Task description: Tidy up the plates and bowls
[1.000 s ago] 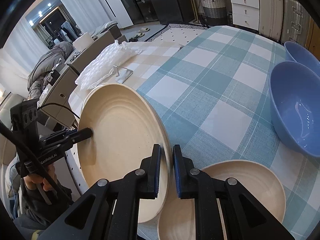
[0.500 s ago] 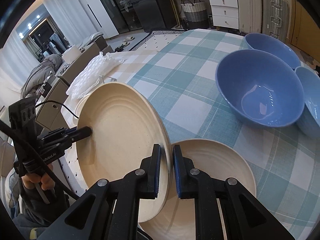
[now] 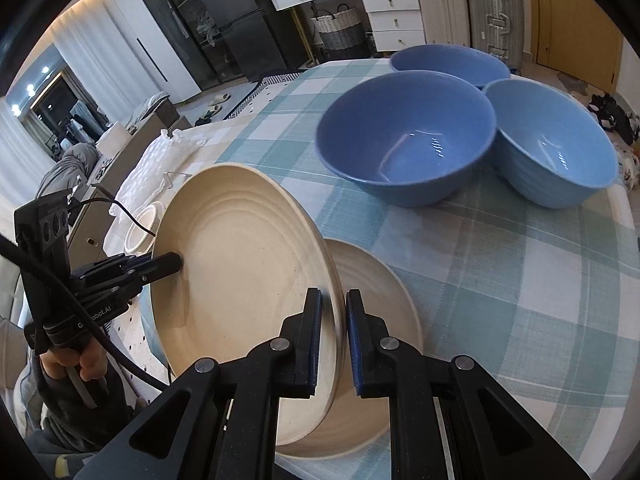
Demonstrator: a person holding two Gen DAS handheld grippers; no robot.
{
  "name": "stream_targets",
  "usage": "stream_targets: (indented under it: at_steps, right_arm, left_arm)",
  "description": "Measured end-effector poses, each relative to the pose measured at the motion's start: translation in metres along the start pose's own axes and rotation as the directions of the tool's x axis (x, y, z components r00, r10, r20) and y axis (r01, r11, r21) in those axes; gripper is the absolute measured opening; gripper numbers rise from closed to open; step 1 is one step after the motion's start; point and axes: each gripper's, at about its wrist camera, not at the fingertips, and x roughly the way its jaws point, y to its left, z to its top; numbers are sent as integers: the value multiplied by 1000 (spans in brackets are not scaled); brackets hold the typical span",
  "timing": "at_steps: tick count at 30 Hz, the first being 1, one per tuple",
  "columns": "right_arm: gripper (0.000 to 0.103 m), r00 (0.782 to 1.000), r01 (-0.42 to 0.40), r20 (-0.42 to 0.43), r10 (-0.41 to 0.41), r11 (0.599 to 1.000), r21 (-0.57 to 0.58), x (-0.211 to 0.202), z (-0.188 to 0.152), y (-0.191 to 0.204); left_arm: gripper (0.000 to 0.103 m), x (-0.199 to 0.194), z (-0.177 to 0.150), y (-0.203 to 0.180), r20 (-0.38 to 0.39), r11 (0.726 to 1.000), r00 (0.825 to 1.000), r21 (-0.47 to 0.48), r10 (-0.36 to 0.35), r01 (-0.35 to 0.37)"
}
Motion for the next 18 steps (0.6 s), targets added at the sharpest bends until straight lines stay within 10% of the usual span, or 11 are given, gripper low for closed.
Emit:
stream_targets:
  at_steps: [18]
  right_arm:
    - [12,999,29,-32,-27,998,59,7,-22,-33]
  left_arm:
    - [12,36,-1,-31,-69,999,998,45,-8,11]
